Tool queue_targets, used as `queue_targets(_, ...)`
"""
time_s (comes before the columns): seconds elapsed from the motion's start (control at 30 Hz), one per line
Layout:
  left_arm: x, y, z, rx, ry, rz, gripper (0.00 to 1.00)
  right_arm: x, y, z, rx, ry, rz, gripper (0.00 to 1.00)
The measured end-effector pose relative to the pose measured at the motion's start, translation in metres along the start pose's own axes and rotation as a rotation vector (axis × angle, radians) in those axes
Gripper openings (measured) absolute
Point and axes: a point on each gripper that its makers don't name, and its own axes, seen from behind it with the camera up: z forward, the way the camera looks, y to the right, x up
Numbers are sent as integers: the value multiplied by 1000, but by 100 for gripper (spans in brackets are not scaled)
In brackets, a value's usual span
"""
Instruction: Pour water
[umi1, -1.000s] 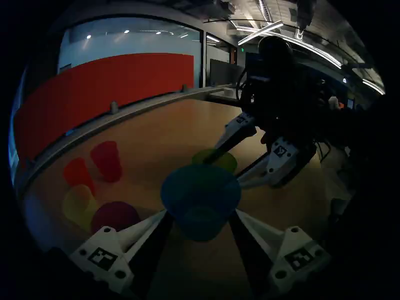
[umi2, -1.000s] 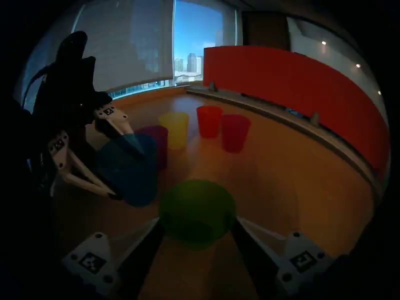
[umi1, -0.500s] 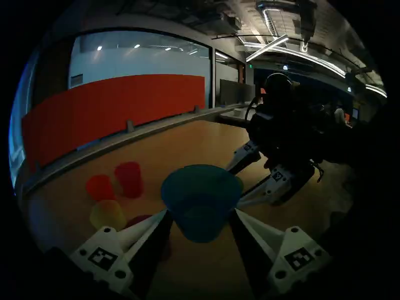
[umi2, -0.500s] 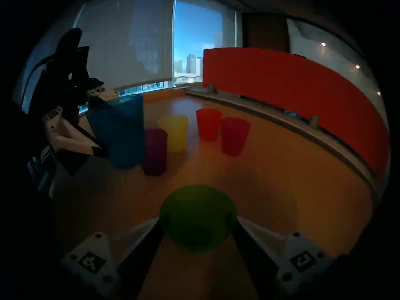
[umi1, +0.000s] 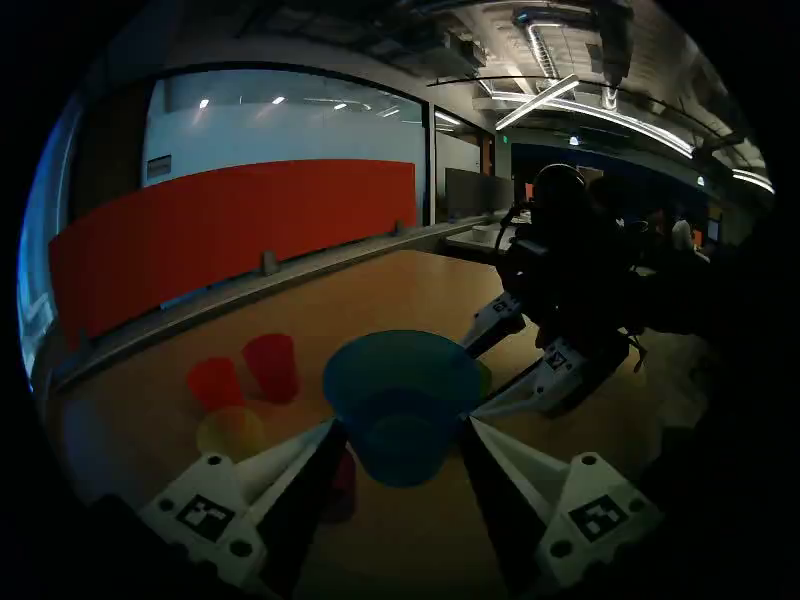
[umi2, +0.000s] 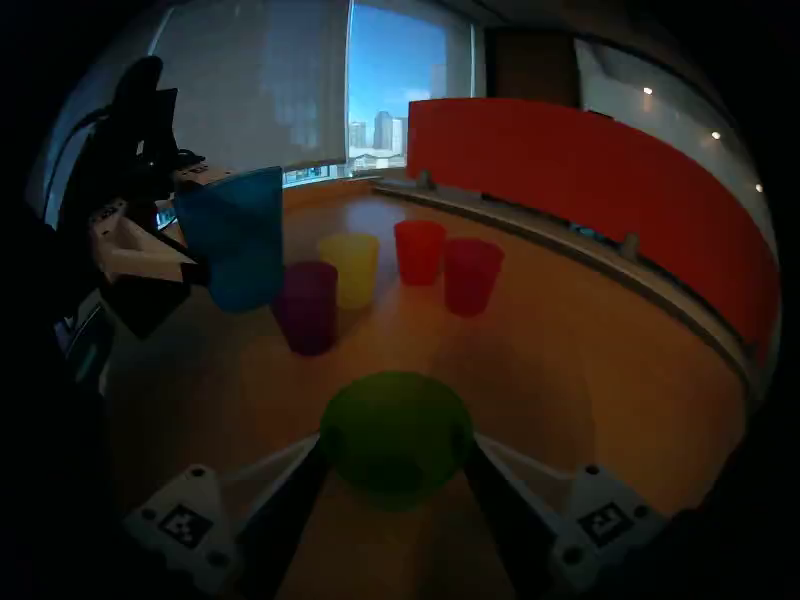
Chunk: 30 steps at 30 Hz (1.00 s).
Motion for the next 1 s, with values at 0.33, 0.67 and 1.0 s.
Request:
queue_targets(0.33, 6, -10, -3, 16, 13, 0, 78, 30, 4, -10, -10, 95, 19, 90)
queue_targets(0.67, 33, -34, -12, 51, 77, -26, 78, 77, 3, -22, -14, 230, 32, 90)
queue_targets(1.0, 73, -49, -29, 62, 164, -44, 78, 118, 4, -37, -23, 329, 23, 90)
